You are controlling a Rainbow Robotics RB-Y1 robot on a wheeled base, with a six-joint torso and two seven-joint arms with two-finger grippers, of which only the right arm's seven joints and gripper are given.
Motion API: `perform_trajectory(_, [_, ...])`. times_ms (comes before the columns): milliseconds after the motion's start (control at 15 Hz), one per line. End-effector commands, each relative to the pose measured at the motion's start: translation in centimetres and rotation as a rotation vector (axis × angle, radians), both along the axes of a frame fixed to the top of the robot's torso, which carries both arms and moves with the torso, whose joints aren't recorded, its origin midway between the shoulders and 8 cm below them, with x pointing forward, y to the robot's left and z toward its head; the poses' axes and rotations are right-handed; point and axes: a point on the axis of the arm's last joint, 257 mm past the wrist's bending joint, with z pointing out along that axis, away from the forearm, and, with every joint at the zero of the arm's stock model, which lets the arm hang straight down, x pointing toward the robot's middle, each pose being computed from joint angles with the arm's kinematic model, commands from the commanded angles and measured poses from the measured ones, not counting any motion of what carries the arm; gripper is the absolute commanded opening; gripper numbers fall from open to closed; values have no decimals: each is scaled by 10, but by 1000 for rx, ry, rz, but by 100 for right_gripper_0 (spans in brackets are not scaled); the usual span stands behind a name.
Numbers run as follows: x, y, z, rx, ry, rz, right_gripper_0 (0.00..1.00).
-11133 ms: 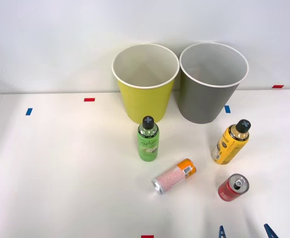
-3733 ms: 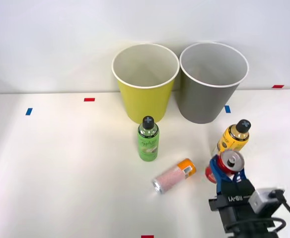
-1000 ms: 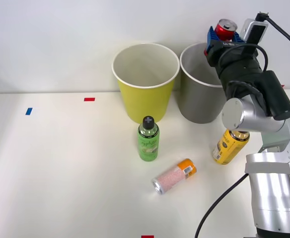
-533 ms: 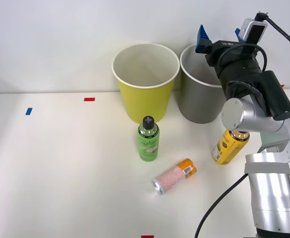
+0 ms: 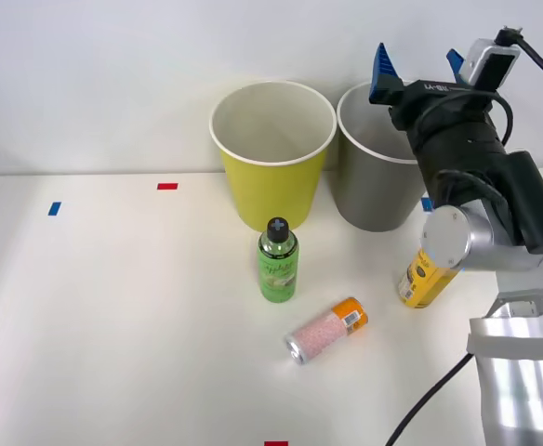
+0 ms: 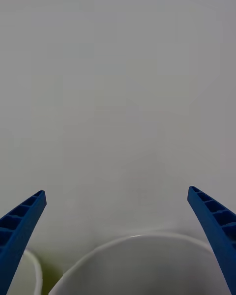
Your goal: Put cans in the gray bin, plastic bottles in the light green bin
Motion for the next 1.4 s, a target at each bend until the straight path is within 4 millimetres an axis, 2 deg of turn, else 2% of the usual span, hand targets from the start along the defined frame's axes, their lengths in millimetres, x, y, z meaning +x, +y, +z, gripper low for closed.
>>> perform_trajectory(67, [-47, -3, 9, 65, -84, 16, 98])
perform_trajectory(467, [-127, -29, -36, 154, -112, -38, 99])
perform_trajectory(600, [-152, -39, -62, 130, -67, -66, 98])
perform_trajectory(800, [-177, -47, -100, 92, -6, -94, 99])
perform_trajectory(1200, [-228, -77, -182, -12, 195, -177, 99])
perform_trajectory(1400, [-248, -89, -208, -42, 274, -195, 98])
